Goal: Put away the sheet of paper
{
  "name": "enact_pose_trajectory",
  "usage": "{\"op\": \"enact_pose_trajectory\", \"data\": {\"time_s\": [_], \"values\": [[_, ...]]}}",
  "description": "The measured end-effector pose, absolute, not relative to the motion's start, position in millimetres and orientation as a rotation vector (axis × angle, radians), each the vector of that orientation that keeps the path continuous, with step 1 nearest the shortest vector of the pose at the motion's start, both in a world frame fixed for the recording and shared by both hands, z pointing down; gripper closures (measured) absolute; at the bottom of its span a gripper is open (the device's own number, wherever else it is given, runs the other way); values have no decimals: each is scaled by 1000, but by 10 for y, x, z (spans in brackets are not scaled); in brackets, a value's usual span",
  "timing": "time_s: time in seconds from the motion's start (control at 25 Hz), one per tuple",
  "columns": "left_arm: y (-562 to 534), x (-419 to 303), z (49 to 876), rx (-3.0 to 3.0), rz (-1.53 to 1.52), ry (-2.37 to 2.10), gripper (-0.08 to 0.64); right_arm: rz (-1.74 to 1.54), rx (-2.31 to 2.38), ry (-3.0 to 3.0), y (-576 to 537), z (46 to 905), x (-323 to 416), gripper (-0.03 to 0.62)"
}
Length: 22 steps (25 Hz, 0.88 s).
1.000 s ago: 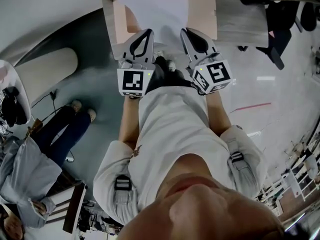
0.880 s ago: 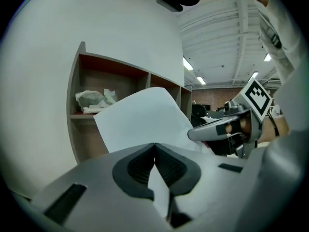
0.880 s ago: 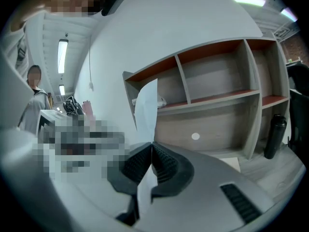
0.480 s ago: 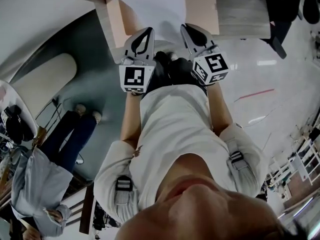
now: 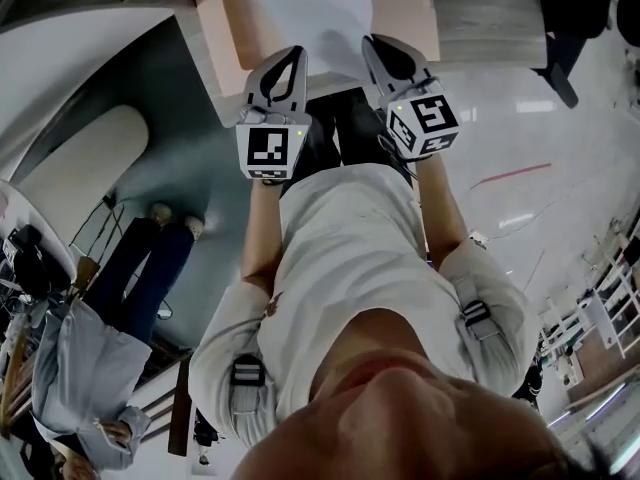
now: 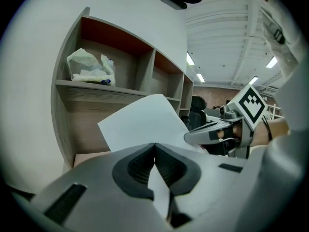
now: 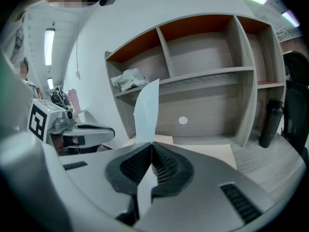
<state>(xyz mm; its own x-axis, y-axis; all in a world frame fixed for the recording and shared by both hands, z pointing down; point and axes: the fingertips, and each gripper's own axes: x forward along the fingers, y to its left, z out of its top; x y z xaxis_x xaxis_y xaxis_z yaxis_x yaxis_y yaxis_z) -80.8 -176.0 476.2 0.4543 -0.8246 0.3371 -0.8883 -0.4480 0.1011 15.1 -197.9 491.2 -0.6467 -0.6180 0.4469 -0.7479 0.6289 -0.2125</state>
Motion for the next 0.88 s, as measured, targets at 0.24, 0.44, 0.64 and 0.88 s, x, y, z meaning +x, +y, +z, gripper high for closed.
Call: {"op": "enact_pose_trajectory", "data": {"time_s": [0.24, 0.44, 0.64, 0.88], "values": [[-1892, -740, 4933, 2414, 369, -1477, 538, 587, 1105, -2490, -2120, 5109, 322, 571], [-1991, -685, 5045, 2395, 399, -1475, 538, 605, 1094, -2464, -2204, 5277, 443, 571], [-2065, -625, 5137, 2379, 420, -1467, 538, 639, 1108, -2433, -2271, 5423, 577, 571], [-2165, -570, 5286, 2359, 433, -1450, 538, 652, 1141, -2398, -2416, 5571, 714, 571]]}}
